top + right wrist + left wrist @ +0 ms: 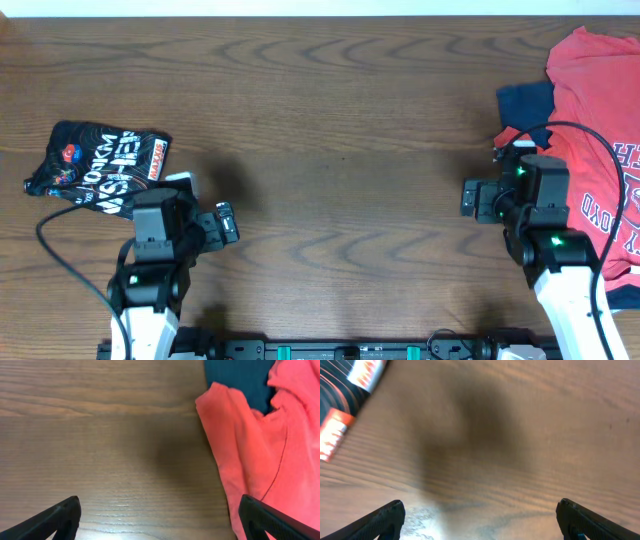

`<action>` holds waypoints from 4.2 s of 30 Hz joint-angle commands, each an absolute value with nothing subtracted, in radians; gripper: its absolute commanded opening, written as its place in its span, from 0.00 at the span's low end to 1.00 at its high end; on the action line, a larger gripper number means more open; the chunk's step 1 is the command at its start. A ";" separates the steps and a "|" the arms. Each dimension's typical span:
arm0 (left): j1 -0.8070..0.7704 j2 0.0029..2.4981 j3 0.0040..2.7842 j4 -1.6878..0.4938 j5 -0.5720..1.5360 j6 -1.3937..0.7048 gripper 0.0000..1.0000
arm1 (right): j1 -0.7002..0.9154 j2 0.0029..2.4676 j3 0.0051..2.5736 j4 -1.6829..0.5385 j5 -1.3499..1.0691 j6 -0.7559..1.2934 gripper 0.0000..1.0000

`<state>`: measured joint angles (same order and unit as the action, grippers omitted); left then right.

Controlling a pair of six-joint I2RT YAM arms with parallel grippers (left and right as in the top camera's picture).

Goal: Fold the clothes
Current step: 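Reach the right gripper into the clothes pile and grasp the red shirt, then pull the red shirt left out of the pile with the right gripper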

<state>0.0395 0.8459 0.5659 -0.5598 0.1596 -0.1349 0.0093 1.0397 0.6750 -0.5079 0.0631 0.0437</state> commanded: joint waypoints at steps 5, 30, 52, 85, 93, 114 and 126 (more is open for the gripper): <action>0.046 0.928 0.582 -0.568 0.281 -0.144 0.98 | -0.072 1.150 0.690 -0.558 0.445 0.278 0.93; 0.046 0.934 0.582 -0.521 0.280 -0.144 0.98 | -0.277 1.321 0.870 -0.693 0.360 0.316 0.01; 0.046 0.934 0.582 -0.515 0.280 -0.144 0.98 | -0.261 1.287 1.026 -0.824 -0.104 0.070 0.02; 0.046 0.934 0.582 -0.515 0.280 -0.144 0.98 | -0.146 1.868 0.924 0.094 0.128 0.284 0.08; 0.046 0.934 0.582 -0.515 0.280 -0.144 0.98 | -0.143 1.706 0.938 0.011 0.123 0.284 0.01; 0.046 0.934 0.582 -0.516 0.280 -0.144 0.98 | 0.146 1.084 0.951 -0.124 -0.538 0.123 0.01; 0.046 0.934 0.582 -0.515 0.281 -0.144 0.98 | 0.513 1.396 0.951 0.141 -0.189 0.199 0.01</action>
<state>0.0395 0.9333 0.5667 -0.5159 0.2756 -0.1349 0.4656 1.3212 0.9360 0.0753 -0.2409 0.1474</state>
